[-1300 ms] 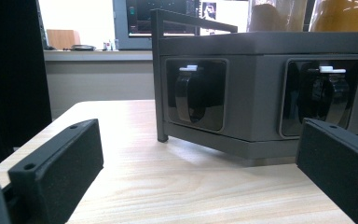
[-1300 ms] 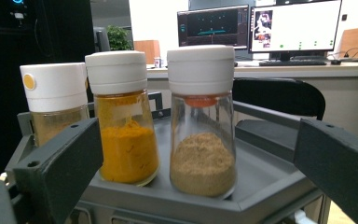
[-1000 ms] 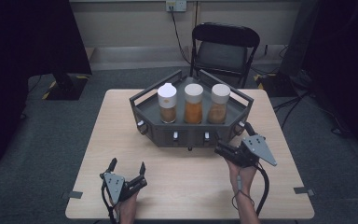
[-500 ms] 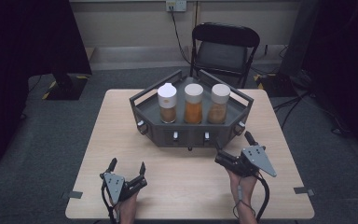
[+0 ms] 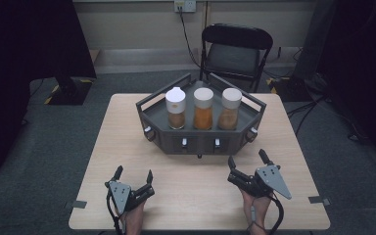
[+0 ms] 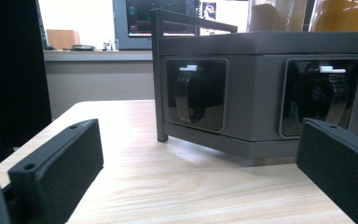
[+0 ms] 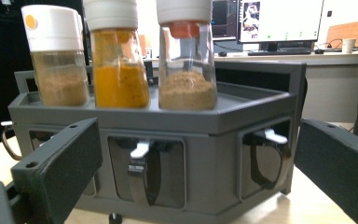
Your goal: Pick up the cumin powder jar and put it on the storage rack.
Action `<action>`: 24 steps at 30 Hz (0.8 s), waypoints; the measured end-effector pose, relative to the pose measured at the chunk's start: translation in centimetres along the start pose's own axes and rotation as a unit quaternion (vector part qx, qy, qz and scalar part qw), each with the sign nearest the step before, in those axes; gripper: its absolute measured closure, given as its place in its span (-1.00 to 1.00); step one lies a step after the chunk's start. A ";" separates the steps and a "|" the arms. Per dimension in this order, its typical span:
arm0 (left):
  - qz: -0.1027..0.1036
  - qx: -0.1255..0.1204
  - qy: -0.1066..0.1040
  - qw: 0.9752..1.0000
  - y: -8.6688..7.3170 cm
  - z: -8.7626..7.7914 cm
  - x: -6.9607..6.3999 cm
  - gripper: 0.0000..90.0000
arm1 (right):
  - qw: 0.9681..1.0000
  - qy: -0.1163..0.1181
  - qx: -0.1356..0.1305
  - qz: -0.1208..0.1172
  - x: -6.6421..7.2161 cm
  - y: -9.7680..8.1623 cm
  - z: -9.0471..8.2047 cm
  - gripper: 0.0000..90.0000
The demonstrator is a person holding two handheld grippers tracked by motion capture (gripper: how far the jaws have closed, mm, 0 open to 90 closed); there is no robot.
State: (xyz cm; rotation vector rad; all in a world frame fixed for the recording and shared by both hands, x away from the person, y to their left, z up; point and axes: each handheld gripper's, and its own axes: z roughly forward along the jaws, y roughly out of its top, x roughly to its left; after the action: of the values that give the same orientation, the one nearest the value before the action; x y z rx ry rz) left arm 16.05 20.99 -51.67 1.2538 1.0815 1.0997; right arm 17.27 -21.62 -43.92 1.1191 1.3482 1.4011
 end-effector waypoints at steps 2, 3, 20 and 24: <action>0.000 0.000 0.000 1.000 0.0 0.0 0.0 -0.99 | 1.000 -0.002 0.000 0.005 0.0 -0.4 -0.2 -1.00; 0.000 0.000 0.000 1.000 0.0 0.0 0.0 -0.99 | 1.000 -0.004 0.001 0.006 -0.1 -0.5 -0.3 -1.00; 0.000 0.000 0.000 1.000 0.0 0.0 0.0 -0.99 | 1.000 -0.022 -0.005 0.002 -0.1 -3.9 -1.3 -1.00; 0.000 0.000 0.000 1.000 0.0 0.0 0.0 -0.99 | 1.000 -0.030 -0.001 -0.004 0.0 -4.6 -1.3 -1.00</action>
State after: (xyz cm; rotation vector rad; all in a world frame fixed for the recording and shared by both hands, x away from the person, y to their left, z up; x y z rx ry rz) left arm 16.06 21.00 -51.67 1.2535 1.0812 1.0992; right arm 16.04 -21.68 -48.48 1.1443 1.3078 1.3513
